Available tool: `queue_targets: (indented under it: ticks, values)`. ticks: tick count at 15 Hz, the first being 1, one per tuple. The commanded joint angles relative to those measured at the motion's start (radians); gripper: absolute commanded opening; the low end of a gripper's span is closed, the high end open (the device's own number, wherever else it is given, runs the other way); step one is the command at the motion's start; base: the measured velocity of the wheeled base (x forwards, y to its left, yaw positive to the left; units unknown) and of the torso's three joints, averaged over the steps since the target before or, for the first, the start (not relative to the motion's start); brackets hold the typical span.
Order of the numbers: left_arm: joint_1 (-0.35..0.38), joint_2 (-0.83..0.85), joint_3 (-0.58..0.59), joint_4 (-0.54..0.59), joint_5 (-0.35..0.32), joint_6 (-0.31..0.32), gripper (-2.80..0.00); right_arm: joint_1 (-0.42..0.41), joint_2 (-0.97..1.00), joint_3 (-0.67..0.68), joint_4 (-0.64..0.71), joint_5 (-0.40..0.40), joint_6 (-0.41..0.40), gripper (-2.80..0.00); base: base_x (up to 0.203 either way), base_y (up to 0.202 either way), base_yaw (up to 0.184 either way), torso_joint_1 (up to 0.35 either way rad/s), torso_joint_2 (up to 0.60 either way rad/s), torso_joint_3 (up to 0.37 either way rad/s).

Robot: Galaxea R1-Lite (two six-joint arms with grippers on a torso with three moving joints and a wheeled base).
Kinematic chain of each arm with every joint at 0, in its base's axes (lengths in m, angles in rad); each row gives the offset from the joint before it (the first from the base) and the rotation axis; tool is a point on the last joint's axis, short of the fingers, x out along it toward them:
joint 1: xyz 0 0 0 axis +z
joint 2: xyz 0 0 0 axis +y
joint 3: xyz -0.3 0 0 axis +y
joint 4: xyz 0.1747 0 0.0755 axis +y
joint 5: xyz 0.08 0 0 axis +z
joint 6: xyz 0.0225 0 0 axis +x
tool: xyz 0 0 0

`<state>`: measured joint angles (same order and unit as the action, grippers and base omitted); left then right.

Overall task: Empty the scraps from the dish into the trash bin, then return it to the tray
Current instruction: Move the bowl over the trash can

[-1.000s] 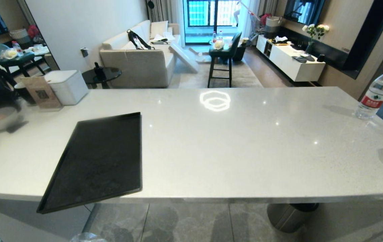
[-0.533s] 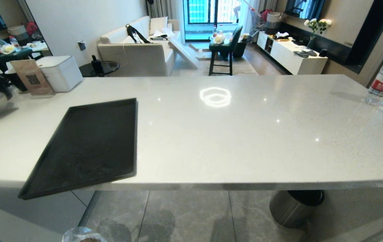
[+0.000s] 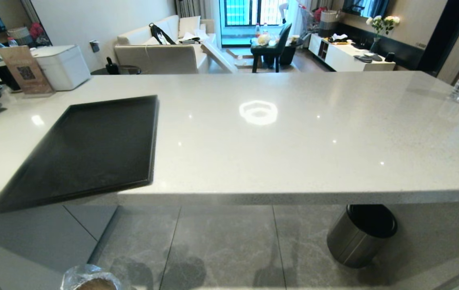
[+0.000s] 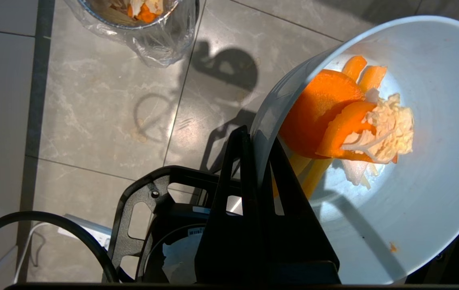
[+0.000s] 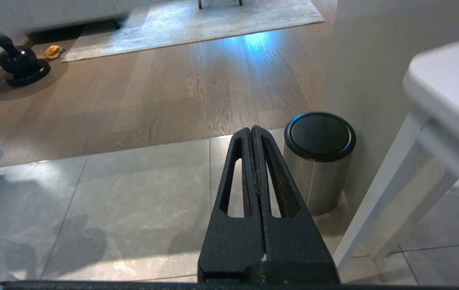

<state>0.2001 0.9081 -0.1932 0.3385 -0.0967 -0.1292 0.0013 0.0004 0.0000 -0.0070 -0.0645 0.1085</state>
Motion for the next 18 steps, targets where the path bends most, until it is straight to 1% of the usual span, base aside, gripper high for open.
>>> queue_targets:
  ticks: [1, 10, 18]
  values:
    - [0.002, 0.002, 0.000, 0.003, 0.000, -0.001, -2.80, 0.000, 0.001, 0.000, -0.001, 0.000, 0.002, -2.80, 0.000, 0.000, 0.000, -0.090, 0.47, 0.379]
    - [0.003, 0.002, 0.000, 0.003, 0.000, -0.001, -2.80, 0.000, 0.001, 0.000, -0.001, 0.000, 0.001, -2.80, 0.000, 0.000, 0.000, -0.025, 0.43, 0.416]
    - [0.007, 0.002, 0.000, 0.002, -0.001, -0.003, -2.80, 0.000, 0.000, 0.000, -0.001, -0.001, 0.000, -2.80, 0.000, 0.000, 0.000, 0.000, 0.01, 0.014]
